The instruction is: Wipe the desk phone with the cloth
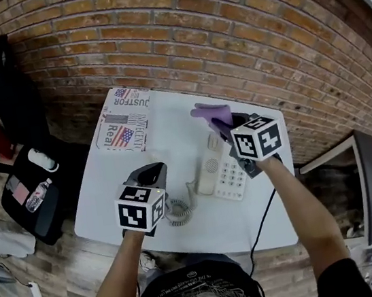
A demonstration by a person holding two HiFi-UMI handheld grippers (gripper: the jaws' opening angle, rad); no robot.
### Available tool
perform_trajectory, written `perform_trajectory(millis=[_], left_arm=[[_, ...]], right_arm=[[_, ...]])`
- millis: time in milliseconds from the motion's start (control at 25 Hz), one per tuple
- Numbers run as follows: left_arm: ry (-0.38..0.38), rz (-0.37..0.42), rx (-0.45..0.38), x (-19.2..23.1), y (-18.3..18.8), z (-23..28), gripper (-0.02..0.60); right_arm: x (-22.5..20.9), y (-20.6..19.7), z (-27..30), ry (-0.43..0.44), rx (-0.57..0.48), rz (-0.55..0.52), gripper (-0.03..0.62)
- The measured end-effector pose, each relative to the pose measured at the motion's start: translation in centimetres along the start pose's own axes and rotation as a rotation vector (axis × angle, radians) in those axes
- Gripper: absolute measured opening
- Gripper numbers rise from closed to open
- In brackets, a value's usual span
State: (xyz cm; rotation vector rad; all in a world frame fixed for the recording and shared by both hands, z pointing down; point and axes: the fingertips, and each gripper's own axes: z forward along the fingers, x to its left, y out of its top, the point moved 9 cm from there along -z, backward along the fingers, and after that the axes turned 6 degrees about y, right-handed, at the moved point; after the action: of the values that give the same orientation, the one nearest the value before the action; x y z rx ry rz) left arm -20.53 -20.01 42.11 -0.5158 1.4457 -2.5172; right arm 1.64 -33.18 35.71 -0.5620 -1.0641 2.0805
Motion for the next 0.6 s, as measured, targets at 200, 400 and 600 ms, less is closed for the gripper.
perform_trajectory(millis=[200,400,600], left_arm=[[0.079,-0.042,0.017,0.8,-0.9,-0.2,0.006],[0.142,-0.065,0.035,1.4,-2.1,-0.6,0.006],[0.184,-0.091,0.041,1.8,-3.2,-1.3,0.006]], right_arm=[[-1.6,0.5,3.7,0.068,0.143,-0.148,0.044],[-2.0,-0.2,7.1,0.146,0.283,-0.275,0.044],[-1.2,-1.8,9.1,0.222,0.405,-0.362,0.044]])
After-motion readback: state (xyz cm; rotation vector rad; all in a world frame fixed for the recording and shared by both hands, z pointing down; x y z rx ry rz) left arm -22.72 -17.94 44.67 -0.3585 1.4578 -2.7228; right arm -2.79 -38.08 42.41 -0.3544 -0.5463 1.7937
